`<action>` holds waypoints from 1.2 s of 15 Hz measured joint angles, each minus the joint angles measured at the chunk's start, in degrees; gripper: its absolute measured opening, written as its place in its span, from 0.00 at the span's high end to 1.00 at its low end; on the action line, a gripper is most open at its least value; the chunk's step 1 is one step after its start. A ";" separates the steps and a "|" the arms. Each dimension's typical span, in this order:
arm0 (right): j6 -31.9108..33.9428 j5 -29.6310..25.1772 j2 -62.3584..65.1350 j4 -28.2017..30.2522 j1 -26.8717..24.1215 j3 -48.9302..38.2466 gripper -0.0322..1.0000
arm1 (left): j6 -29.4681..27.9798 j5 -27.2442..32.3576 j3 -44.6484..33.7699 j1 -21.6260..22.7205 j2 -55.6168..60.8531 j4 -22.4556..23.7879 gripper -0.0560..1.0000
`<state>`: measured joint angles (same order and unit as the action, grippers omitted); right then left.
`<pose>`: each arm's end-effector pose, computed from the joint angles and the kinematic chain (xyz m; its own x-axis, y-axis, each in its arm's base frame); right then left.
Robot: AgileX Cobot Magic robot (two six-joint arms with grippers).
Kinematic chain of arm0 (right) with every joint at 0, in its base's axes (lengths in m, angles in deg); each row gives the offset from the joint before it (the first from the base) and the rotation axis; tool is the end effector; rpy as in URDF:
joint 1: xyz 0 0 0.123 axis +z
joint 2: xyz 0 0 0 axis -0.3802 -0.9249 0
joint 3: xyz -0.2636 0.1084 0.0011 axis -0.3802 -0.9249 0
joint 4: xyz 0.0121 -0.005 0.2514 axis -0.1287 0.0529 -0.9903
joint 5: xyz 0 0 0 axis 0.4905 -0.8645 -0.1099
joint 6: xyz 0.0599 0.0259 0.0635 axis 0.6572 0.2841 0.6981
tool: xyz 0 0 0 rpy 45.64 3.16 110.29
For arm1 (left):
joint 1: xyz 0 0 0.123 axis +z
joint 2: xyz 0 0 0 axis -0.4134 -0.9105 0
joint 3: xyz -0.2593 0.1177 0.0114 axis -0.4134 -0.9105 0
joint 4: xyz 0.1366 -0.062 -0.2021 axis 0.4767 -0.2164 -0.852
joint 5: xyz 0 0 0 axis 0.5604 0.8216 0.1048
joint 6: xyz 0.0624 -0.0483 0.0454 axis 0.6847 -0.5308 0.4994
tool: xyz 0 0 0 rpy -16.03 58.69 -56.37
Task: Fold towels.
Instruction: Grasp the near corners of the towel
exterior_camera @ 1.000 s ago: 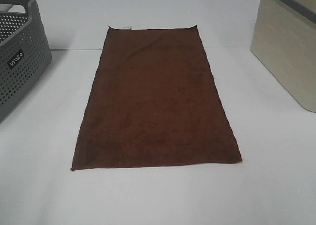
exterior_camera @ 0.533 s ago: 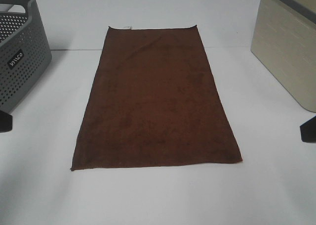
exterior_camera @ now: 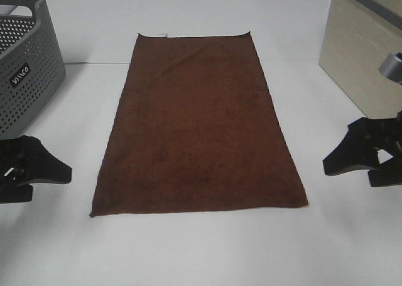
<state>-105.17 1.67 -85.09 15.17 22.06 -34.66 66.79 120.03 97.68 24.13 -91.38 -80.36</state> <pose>0.2168 0.0333 0.1915 -0.9460 0.0375 -0.3221 -0.0883 0.9260 0.3670 0.2238 -0.0448 0.1510 -0.9253 -0.2281 -0.3029 -0.0346 0.8464 -0.5314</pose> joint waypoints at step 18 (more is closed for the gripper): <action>-16.62 1.78 -36.33 -16.50 7.33 17.13 0.34 | 10.31 0.46 18.05 -8.14 -28.93 -13.52 0.51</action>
<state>-121.79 3.45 -121.42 -1.33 29.39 -17.53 77.10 120.49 115.73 16.00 -120.31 -93.88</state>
